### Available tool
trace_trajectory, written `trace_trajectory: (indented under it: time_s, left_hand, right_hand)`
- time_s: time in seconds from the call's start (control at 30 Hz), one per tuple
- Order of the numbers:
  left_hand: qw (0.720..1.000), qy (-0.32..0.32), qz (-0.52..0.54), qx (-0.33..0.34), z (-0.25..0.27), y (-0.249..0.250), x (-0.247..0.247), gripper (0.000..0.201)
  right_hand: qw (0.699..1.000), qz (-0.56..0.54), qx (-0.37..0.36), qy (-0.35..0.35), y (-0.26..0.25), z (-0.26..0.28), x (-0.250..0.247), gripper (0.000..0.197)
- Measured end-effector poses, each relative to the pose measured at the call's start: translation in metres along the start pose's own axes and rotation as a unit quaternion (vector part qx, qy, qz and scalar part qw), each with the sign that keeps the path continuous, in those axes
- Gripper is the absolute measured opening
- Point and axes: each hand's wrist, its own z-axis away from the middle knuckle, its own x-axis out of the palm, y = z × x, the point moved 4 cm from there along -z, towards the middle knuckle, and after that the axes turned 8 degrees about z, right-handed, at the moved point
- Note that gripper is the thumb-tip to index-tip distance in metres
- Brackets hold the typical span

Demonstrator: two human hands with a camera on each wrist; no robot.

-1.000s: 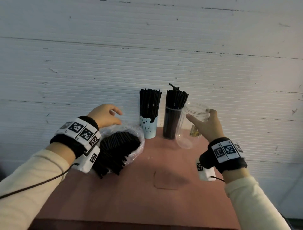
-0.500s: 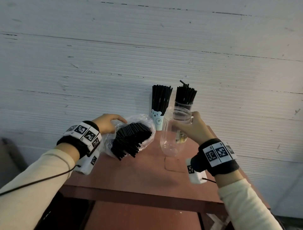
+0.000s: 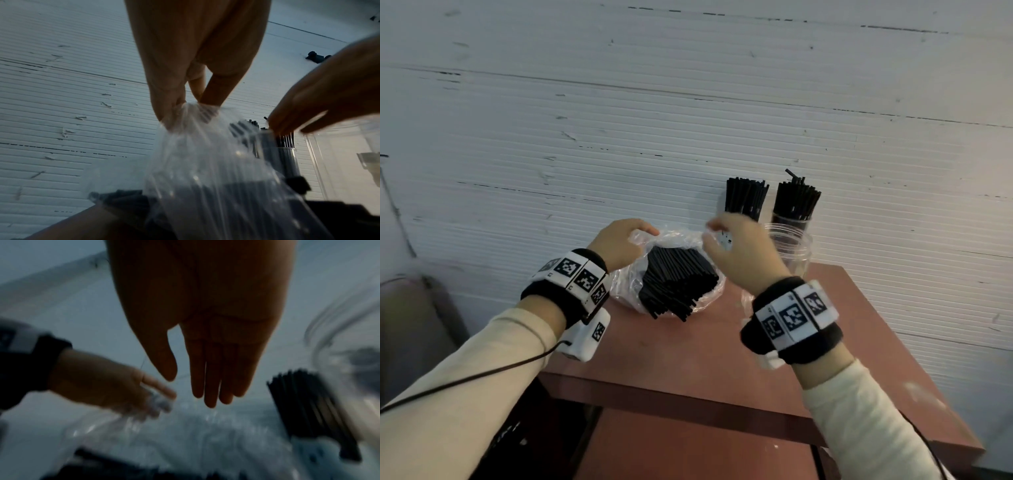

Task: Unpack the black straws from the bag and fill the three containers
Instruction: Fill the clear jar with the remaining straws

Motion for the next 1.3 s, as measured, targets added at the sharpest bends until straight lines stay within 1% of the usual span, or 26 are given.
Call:
trace_trajectory:
  time_s: [0.07, 0.1, 0.2, 0.27, 0.33, 0.4, 0.53, 0.6, 0.67, 0.73, 0.77, 0.83, 0.97, 1.07, 1.13, 1.23, 1.3]
  left_hand:
    - [1.000, 0.005, 0.025, 0.009, 0.000, -0.001, -0.001, 0.050]
    - [0.999, 0.005, 0.038, 0.014, 0.001, -0.001, -0.001, 0.052]
    - [0.998, 0.005, 0.063, 0.019, 0.004, -0.001, -0.003, 0.052]
    - [0.998, -0.008, 0.061, 0.030, 0.006, 0.001, -0.005, 0.051]
    - [0.997, -0.022, 0.069, 0.034, 0.006, 0.002, -0.007, 0.050]
    - [0.996, -0.034, 0.071, 0.035, 0.005, 0.001, -0.007, 0.050]
    - [0.996, -0.058, 0.055, 0.038, 0.000, -0.004, -0.003, 0.050]
    - [0.997, -0.053, 0.048, 0.036, -0.002, -0.006, -0.003, 0.050]
    - [0.998, -0.043, 0.045, 0.033, -0.005, -0.008, -0.004, 0.050]
    - [0.998, -0.037, 0.045, 0.034, -0.007, -0.010, -0.003, 0.051]
    - [0.998, -0.035, 0.043, 0.034, -0.008, -0.011, -0.003, 0.051]
    - [0.998, -0.034, 0.039, 0.033, -0.010, -0.012, -0.002, 0.051]
    - [0.999, -0.038, 0.018, 0.024, -0.016, -0.013, 0.001, 0.054]
    - [0.999, -0.039, -0.004, 0.016, -0.018, -0.012, 0.002, 0.053]
    - [0.999, -0.037, -0.011, 0.015, -0.019, -0.012, 0.003, 0.053]
    - [0.999, -0.036, -0.015, 0.005, -0.018, -0.014, 0.007, 0.052]
    - [0.999, -0.022, -0.042, 0.002, -0.016, -0.014, 0.010, 0.056]
  right_hand:
    - [0.991, 0.045, 0.027, -0.123, -0.004, -0.017, 0.044, 0.032]
    - [0.983, 0.067, 0.037, -0.165, -0.004, -0.026, 0.063, 0.035]
    - [0.956, 0.127, 0.062, -0.256, -0.002, -0.045, 0.104, 0.045]
    - [0.945, 0.148, 0.086, -0.280, 0.003, -0.055, 0.123, 0.054]
    - [0.947, 0.162, 0.098, -0.261, 0.008, -0.062, 0.136, 0.059]
    - [0.948, 0.171, 0.097, -0.252, 0.011, -0.066, 0.144, 0.059]
    - [0.941, 0.164, 0.070, -0.286, 0.009, -0.067, 0.148, 0.054]
    - [0.942, 0.164, 0.055, -0.288, 0.008, -0.067, 0.149, 0.053]
    - [0.947, 0.156, 0.037, -0.278, 0.006, -0.065, 0.145, 0.043]
    - [0.957, 0.144, 0.023, -0.252, 0.005, -0.062, 0.138, 0.029]
    - [0.961, 0.140, 0.016, -0.239, 0.004, -0.061, 0.134, 0.027]
    - [0.968, 0.124, 0.013, -0.218, 0.004, -0.058, 0.126, 0.026]
    - [0.980, 0.057, 0.023, -0.187, 0.008, -0.051, 0.108, 0.026]
    - [0.987, 0.025, 0.023, -0.156, 0.010, -0.046, 0.092, 0.022]
    - [0.988, -0.007, 0.025, -0.150, 0.014, -0.042, 0.082, 0.020]
    - [0.989, -0.027, 0.024, -0.145, 0.020, -0.035, 0.069, 0.021]
    - [0.989, -0.041, 0.021, -0.141, 0.023, -0.029, 0.059, 0.021]
